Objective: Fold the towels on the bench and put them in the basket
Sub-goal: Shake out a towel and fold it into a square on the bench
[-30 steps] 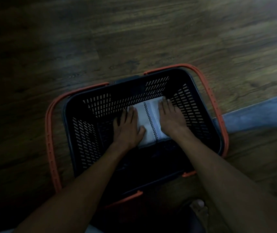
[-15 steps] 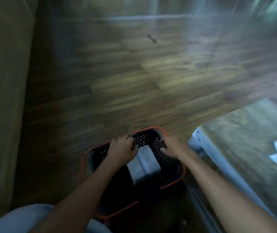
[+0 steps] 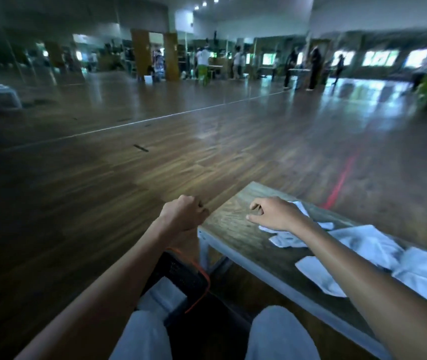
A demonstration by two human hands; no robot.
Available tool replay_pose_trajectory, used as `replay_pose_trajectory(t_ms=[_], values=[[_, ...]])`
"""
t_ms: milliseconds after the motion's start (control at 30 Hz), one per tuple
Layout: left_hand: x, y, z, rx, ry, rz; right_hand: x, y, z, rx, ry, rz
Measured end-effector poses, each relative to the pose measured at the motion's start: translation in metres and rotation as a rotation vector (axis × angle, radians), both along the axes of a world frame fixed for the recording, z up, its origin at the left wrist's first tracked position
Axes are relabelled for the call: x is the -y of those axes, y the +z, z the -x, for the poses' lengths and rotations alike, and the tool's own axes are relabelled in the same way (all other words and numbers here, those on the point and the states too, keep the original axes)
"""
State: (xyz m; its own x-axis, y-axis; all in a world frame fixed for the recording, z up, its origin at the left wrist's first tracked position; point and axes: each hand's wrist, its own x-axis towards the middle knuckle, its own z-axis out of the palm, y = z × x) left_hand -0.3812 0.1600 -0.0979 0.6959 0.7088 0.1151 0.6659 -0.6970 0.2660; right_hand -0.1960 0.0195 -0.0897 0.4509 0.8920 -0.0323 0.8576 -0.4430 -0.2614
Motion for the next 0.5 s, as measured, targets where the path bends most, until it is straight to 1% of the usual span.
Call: replay_pose_trajectory(t_ms=[233,400,500], values=[[0.082,0.005,-0.106,-0.005,-0.277,-0.016,0.139,0.004,-0.070,-0.049,-0.277,-0.062],[0.144,-0.008,-0.166,-0.024,-0.454,0.055,0.238,-0.004,-0.093,-0.030,-0.471,-0.015],[0.180,-0.019,-0.190,-0.052,-0.566,0.072,0.285,-0.010,-0.099,-0.013,-0.571,-0.021]])
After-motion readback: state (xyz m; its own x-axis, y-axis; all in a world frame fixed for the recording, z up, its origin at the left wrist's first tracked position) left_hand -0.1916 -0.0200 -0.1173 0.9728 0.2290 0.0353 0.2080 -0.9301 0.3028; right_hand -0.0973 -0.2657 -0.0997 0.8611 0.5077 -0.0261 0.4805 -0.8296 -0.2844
